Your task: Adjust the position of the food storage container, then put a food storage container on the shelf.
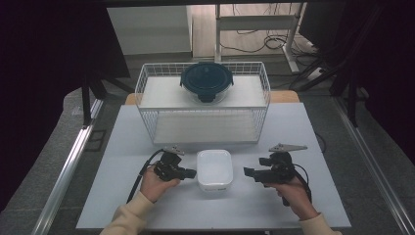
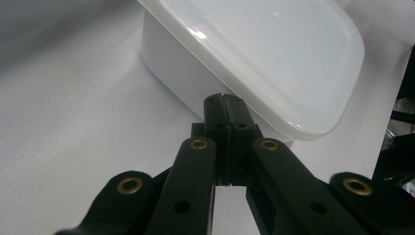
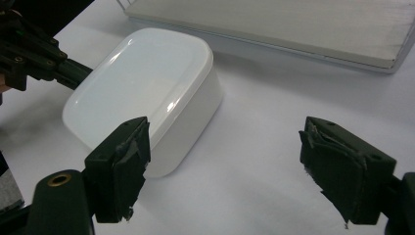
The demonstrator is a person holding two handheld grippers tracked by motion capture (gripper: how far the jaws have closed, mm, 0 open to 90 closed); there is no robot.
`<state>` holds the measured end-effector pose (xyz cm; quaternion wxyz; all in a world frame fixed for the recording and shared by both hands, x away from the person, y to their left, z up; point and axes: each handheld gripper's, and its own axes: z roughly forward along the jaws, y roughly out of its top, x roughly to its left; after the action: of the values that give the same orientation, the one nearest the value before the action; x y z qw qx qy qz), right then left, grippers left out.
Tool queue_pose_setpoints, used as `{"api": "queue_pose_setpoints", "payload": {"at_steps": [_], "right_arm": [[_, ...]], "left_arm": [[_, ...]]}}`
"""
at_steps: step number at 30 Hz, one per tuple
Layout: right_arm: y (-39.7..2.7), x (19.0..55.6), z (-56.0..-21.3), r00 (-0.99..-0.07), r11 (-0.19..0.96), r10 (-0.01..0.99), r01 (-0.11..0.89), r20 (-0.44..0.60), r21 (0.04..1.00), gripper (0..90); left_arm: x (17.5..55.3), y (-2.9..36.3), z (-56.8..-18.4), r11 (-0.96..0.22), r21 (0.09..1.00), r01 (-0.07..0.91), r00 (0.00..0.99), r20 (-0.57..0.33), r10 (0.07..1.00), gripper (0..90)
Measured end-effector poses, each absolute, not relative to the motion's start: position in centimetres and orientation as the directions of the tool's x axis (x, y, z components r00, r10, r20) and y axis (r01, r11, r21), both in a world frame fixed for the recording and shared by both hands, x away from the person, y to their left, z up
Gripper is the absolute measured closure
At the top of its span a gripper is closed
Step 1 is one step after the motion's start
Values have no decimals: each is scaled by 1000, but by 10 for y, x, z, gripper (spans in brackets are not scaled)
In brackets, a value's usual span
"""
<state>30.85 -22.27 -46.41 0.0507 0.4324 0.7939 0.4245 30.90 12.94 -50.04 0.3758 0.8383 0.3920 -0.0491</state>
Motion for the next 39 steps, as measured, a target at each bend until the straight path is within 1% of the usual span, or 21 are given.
{"api": "queue_pose_setpoints", "payload": {"at_steps": [5,6,8,10,11,12,13,15,17,19,20,26,30,31,36,39], "right_arm": [[-224,309,-464,-618,261,732,644,287,719,187],[-225,309,-464,-616,260,732,646,289,718,187],[-226,309,-462,-615,251,732,642,291,725,189],[-227,309,-461,-616,251,732,640,290,726,190],[-227,309,-460,-620,249,731,630,284,735,192],[-227,309,-460,-620,249,731,630,284,735,192],[-228,309,-459,-619,245,731,631,287,736,194],[-228,309,-458,-620,236,727,629,295,740,201],[-229,309,-458,-625,236,720,630,301,740,205],[-228,308,-456,-633,238,713,623,302,745,213],[-228,308,-455,-634,239,712,623,302,745,219],[-228,309,-457,-642,240,696,631,323,737,255],[-228,310,-456,-637,237,697,638,329,733,268],[-229,310,-456,-634,234,697,641,333,731,271],[-229,311,-455,-627,234,704,648,334,724,282],[-228,312,-454,-621,228,707,653,339,722,303]], "left_arm": [[308,130,-500,-402,594,696,685,-382,620,900],[309,132,-498,-389,599,700,678,-386,625,899],[309,140,-493,-373,613,697,668,-364,649,899],[308,151,-487,-322,640,698,649,-374,663,898],[305,156,-482,-268,666,697,625,-379,683,832],[305,156,-482,-268,666,697,625,-379,683,783],[304,158,-479,-247,676,695,614,-378,693,783],[300,161,-473,-212,689,693,598,-383,704,606],[298,163,-469,-189,688,701,581,-396,711,483],[297,166,-466,-149,686,712,557,-422,715,397],[297,166,-466,-149,686,712,557,-422,715,383],[298,172,-467,-132,682,720,538,-427,726,354],[298,173,-468,-130,676,725,536,-436,723,353],[298,172,-468,-133,676,725,539,-435,721,370],[296,170,-470,-135,674,727,536,-433,725,365],[297,167,-471,-126,668,734,533,-451,716,361]]}}
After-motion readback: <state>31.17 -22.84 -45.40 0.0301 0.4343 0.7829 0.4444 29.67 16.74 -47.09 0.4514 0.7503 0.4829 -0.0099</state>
